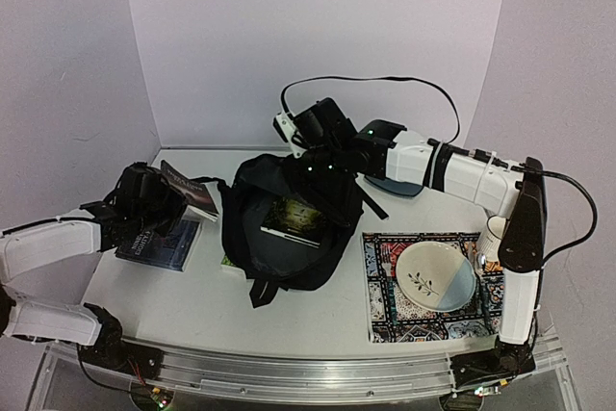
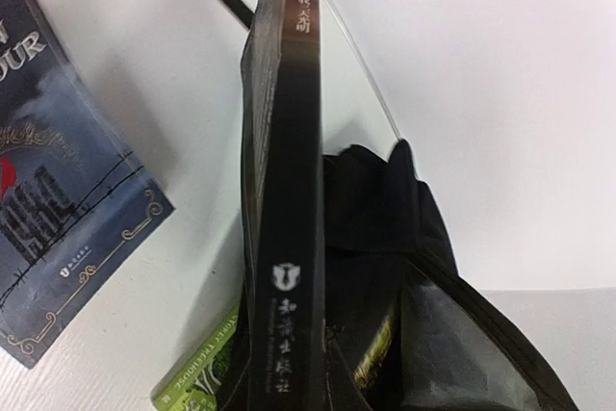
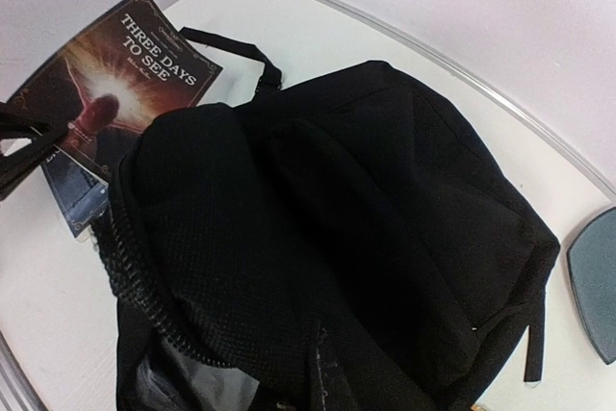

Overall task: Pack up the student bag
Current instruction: Place the book in the largest pocket of the bag.

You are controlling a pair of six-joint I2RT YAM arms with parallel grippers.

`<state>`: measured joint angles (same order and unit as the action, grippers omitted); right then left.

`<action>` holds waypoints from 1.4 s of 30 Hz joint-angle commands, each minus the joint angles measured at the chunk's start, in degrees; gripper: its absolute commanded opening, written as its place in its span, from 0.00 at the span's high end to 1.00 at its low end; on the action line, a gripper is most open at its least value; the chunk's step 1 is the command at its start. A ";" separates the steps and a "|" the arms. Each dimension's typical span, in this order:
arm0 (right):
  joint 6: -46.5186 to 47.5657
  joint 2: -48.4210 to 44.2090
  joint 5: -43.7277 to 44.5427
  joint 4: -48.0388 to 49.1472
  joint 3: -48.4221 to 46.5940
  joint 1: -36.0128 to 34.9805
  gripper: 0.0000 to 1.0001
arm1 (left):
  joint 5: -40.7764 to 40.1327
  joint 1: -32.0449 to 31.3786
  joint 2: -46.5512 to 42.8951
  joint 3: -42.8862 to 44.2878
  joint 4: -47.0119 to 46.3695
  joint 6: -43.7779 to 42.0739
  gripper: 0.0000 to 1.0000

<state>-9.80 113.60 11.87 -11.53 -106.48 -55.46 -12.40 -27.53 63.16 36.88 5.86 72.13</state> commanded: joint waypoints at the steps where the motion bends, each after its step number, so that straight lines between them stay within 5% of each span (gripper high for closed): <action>1: 1.84 -3.02 4.81 2.13 -1.63 -0.09 1.00 | 4.78 0.36 -5.19 8.47 4.50 -12.16 1.00; 12: 1.62 -1.01 7.90 1.96 -5.38 0.00 1.00 | 24.77 0.41 -13.29 13.44 11.89 -18.31 1.00; 23: 0.05 2.22 13.84 1.84 -10.41 0.33 1.00 | 44.57 0.37 -16.92 7.58 11.97 -17.43 1.00; 33: -2.02 4.23 15.60 0.43 -12.93 1.15 1.00 | 51.42 0.35 -22.33 5.67 14.26 -17.76 1.00; 42: -1.97 4.00 9.33 0.57 -13.64 1.18 1.00 | 55.84 0.37 -14.09 4.57 5.59 -15.85 1.00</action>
<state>-11.12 118.08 22.77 -13.02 -116.36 -54.50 38.80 -27.11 46.14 41.41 22.99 55.58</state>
